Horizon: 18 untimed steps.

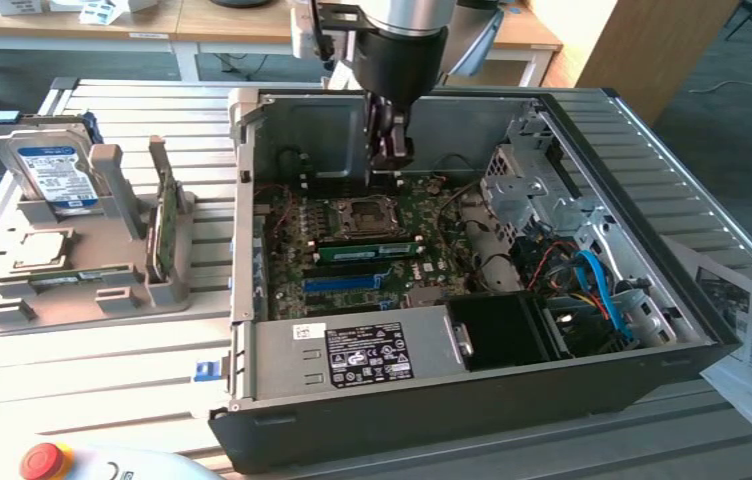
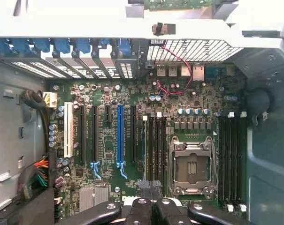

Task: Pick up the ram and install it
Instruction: 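Press down the ram until it locks into place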

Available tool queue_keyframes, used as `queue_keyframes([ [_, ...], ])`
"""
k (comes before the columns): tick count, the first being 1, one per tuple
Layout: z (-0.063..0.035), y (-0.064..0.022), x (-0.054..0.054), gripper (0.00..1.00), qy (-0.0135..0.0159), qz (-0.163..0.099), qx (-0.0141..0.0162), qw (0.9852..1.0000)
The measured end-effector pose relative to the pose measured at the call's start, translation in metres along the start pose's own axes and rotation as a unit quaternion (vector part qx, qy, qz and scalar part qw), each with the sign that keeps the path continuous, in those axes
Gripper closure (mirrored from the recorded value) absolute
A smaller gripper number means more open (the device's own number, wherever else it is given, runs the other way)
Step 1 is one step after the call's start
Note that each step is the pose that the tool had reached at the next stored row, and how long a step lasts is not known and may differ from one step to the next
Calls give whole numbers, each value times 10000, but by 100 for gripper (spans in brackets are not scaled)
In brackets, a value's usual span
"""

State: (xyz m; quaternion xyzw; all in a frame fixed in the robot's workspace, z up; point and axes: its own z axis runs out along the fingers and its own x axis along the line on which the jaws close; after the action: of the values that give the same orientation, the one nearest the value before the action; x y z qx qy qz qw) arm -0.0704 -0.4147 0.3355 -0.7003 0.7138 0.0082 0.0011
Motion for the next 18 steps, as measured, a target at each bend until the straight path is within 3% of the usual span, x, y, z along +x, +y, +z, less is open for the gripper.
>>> queue_keyframes([
  [18,-221,2,-3,89,3,0,0,10000],
])
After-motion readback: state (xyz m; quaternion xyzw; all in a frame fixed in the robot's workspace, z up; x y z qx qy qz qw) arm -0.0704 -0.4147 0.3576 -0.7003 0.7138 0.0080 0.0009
